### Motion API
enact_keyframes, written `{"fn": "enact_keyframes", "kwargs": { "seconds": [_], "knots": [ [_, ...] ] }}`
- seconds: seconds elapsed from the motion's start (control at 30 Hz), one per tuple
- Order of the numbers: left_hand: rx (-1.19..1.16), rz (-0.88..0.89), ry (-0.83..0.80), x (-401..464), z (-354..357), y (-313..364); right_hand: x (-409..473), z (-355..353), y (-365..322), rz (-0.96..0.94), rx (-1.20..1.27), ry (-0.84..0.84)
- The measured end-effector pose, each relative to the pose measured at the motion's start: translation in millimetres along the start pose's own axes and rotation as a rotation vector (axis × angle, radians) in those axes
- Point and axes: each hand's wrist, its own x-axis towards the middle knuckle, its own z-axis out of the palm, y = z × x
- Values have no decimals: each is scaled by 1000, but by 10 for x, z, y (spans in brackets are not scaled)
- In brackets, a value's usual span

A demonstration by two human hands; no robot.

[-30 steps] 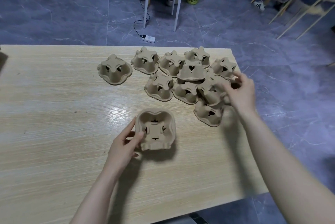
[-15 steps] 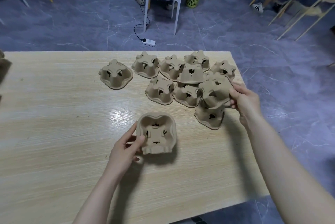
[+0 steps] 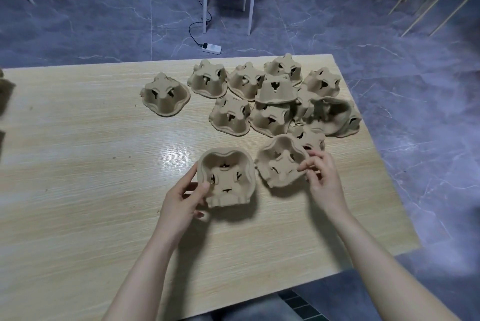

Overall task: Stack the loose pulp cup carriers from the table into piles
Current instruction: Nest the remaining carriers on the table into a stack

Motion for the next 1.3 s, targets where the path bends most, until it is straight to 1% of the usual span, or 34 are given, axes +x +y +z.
{"fn": "enact_keyframes", "kwargs": {
  "seconds": [0.2, 0.37, 0.47, 0.57, 0.63, 0.7, 0.8, 1.03, 1.17, 1.3],
  "knots": [
    [-3, 0, 4, -3, 7, -10, -46, -50, 96, 66, 11, 76],
    [0, 13, 10, -9, 5, -25, -266, 46, -40, 270, 124, 257],
    [9, 17, 13, -12, 5, -34, -389, 189, -86, 470, 234, 205],
    [13, 20, 11, -23, 5, -33, -437, 341, -102, 532, 388, 111],
    [14, 20, 7, -25, 9, -32, -409, 397, -110, 512, 374, 103],
    [16, 21, 4, -28, 11, -33, -349, 424, -124, 519, 312, 129],
    [19, 24, 6, -36, 11, -31, -303, 380, -114, 519, 318, 150],
    [-23, 12, 0, -36, 26, -17, -349, 137, -486, 242, 408, 82],
    [-33, 15, 4, -36, 22, -26, -376, 144, -806, 115, 489, -42],
    [-21, 15, -7, -48, 10, -34, -350, 304, -922, 85, 458, -235]
  ]
}}
